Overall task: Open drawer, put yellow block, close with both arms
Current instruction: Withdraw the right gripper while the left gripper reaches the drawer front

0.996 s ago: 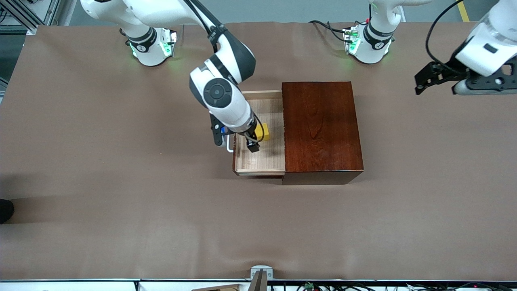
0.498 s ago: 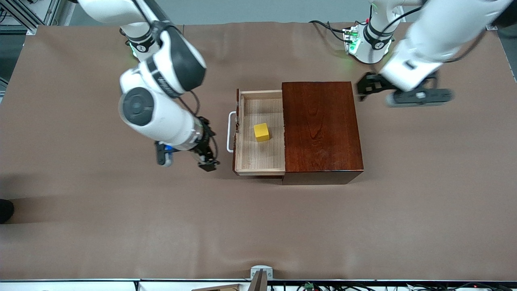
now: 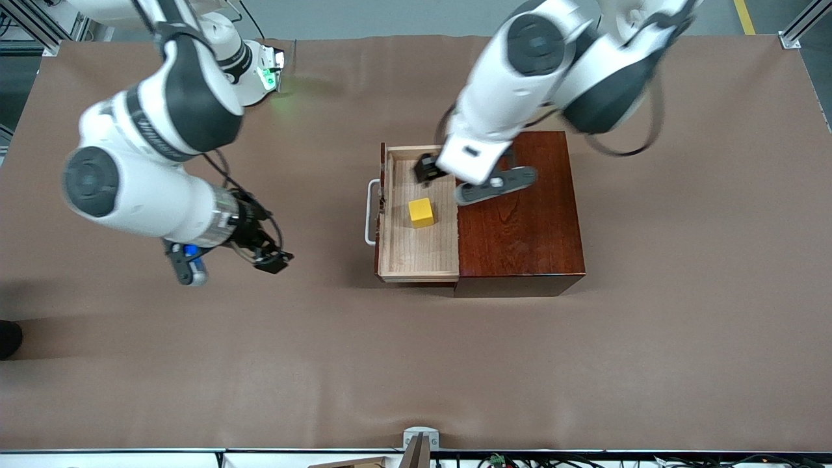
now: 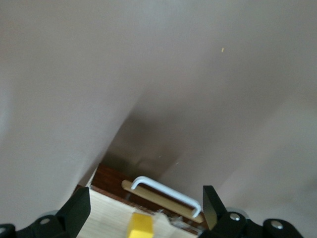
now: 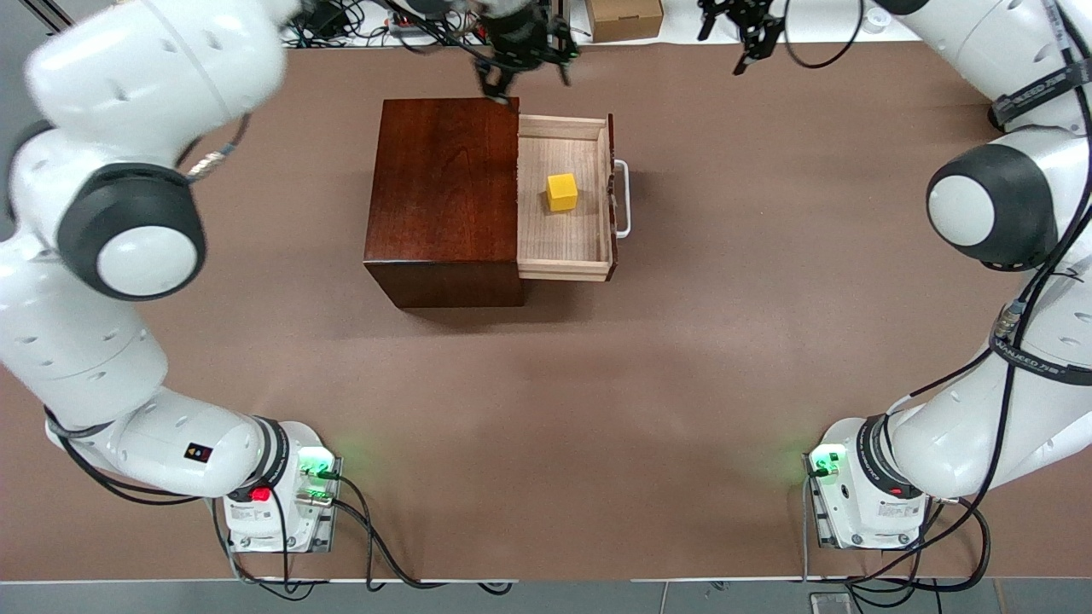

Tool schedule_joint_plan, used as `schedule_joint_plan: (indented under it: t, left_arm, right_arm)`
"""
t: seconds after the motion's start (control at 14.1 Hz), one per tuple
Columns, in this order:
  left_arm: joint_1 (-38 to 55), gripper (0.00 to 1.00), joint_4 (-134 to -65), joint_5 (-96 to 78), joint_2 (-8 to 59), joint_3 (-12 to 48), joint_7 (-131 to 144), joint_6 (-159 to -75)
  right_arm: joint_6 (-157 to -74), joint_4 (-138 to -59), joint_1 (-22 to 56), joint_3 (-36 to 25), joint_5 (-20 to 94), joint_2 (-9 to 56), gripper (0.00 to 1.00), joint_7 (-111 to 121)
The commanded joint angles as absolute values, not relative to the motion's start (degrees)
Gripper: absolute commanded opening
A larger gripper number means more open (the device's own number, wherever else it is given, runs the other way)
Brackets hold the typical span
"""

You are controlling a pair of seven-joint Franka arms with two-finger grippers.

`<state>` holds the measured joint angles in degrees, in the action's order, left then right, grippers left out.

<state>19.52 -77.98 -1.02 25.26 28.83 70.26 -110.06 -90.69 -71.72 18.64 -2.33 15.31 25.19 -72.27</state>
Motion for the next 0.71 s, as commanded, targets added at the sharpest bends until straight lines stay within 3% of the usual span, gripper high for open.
schedule_joint_plan:
  t: [0.0, 0.36, 0.64]
  left_arm:
    - [25.5, 1.0, -74.4, 2.4, 31.4, 26.1, 83.0, -120.2]
    - [48.7, 1.0, -66.5, 2.6, 41.6, 4.8, 102.1, -134.2]
    - [56.7, 1.0, -66.3, 2.6, 48.3, -2.4, 114.1, -144.3]
  right_arm:
    - [-88.0, -72.1, 15.1, -1.5, 14.5, 23.2, 1.0, -64.5]
    - [-82.2, -72.1, 10.2, -1.7, 14.2, 20.3, 1.0, -46.0]
    - [-79.4, -72.6, 7.8, -1.5, 8.5, 16.1, 1.0, -28.1]
